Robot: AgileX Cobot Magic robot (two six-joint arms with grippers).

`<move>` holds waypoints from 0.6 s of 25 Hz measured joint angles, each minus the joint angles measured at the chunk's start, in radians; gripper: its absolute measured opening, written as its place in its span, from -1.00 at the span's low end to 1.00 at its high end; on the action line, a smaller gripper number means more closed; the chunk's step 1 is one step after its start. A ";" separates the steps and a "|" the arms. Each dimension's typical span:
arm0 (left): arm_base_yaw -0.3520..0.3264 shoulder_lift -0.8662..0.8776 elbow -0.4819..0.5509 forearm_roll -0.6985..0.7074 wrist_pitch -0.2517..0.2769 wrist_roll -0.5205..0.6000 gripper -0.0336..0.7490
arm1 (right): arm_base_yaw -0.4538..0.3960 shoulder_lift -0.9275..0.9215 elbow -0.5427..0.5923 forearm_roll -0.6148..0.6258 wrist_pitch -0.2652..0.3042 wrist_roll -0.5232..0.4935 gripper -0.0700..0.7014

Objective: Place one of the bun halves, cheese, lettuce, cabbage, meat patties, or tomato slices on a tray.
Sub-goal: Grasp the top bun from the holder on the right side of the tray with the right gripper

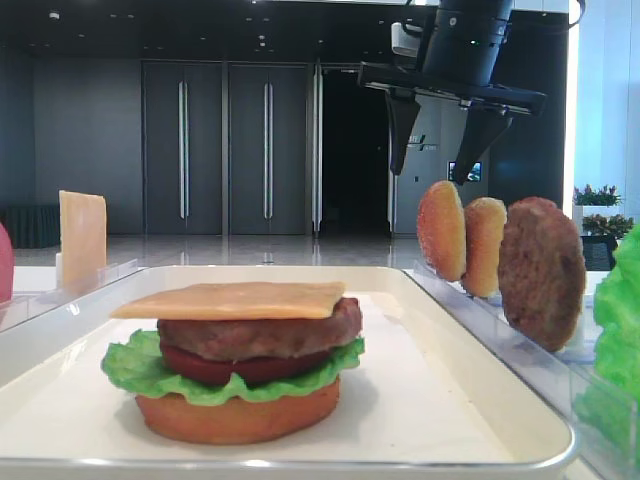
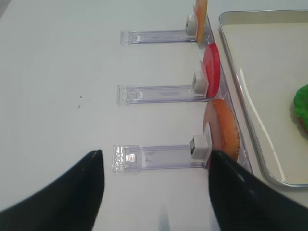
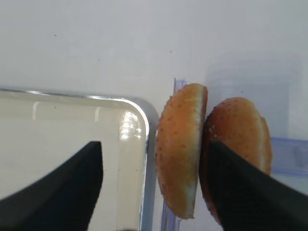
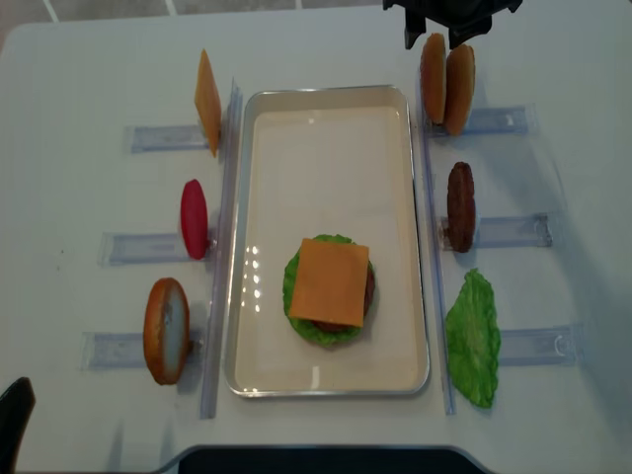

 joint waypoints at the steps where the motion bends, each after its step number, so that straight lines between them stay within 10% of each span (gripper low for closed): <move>1: 0.000 0.000 0.000 0.000 0.000 0.000 0.41 | 0.000 0.000 0.000 0.000 0.000 0.000 0.40; 15: 0.000 0.000 0.000 0.000 0.000 0.001 0.41 | 0.000 0.000 0.000 0.013 0.006 0.000 0.39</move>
